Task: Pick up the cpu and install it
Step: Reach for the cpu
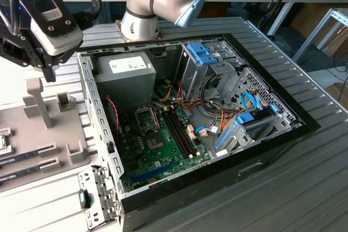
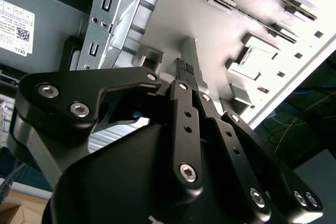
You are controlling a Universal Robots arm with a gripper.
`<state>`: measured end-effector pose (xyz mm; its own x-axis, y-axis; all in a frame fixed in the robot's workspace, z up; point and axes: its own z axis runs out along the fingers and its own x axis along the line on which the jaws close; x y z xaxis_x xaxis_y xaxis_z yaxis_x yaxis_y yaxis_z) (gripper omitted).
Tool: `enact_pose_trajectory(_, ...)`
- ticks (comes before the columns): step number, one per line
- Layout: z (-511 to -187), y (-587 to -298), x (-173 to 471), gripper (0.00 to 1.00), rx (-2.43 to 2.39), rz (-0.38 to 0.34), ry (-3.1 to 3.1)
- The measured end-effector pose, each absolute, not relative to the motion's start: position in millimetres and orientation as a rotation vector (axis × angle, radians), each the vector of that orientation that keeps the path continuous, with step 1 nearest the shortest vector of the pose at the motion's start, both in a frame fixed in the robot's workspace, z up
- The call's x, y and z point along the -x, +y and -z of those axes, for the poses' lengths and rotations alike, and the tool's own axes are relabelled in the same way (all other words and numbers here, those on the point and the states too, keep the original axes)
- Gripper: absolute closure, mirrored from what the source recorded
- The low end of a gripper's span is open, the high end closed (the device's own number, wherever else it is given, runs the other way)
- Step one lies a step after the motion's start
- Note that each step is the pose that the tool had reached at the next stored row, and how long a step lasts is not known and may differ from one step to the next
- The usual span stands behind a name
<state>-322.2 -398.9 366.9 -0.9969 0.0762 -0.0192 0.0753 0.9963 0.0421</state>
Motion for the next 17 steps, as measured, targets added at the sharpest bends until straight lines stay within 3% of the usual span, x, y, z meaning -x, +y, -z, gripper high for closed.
enact_pose_trajectory(17, -362.0, -398.9, 339.6, 0.89, -0.118, -0.064, 3.118)
